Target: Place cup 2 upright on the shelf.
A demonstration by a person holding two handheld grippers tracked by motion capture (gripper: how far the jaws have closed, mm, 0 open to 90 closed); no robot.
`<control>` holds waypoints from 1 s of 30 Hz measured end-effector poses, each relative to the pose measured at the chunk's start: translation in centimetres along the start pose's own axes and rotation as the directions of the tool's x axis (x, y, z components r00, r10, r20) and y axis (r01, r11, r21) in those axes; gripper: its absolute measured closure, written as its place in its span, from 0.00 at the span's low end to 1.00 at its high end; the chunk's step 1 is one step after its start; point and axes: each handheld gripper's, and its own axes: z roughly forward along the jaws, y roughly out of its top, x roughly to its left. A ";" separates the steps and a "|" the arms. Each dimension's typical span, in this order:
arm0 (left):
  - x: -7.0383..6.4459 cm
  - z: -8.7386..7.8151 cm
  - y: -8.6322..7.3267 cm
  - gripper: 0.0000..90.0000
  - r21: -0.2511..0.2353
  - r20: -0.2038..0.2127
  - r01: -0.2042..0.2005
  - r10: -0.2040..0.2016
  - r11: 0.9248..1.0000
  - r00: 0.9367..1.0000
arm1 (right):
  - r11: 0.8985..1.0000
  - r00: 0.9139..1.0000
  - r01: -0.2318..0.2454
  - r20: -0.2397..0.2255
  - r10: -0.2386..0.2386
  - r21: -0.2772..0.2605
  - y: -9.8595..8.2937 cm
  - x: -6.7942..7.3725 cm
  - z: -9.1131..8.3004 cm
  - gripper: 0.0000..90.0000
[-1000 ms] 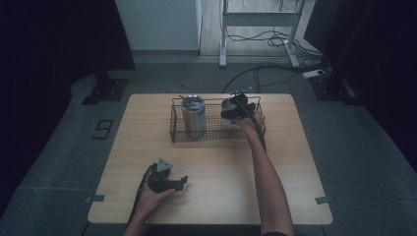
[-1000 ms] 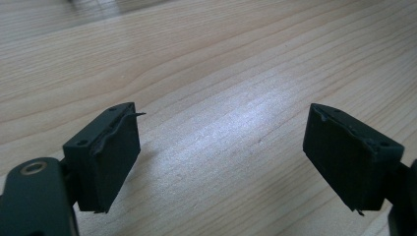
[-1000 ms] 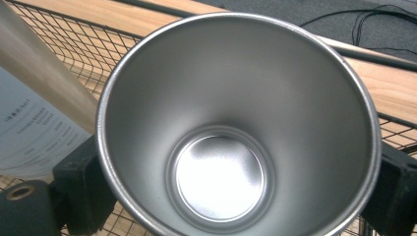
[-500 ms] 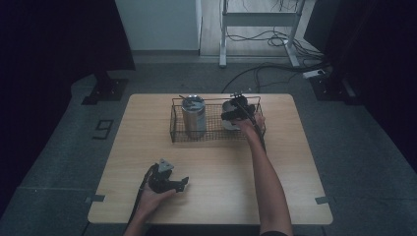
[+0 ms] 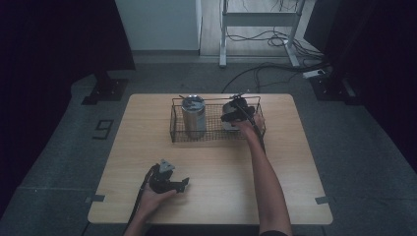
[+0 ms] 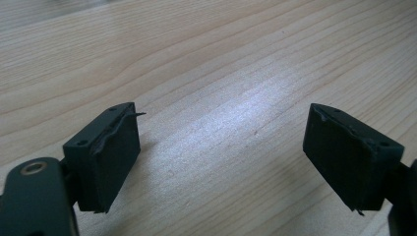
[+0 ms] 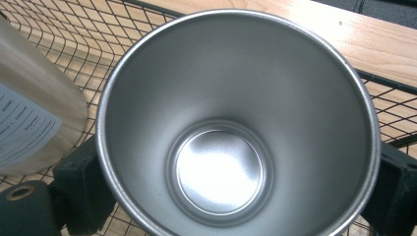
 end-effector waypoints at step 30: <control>-0.3 0.0 -0.1 0.16 0.006 -0.006 -0.011 0.011 1.000 1.000 | 0.972 0.996 -0.083 -0.042 0.076 -0.219 -1.3 -0.8 -6.5 0.08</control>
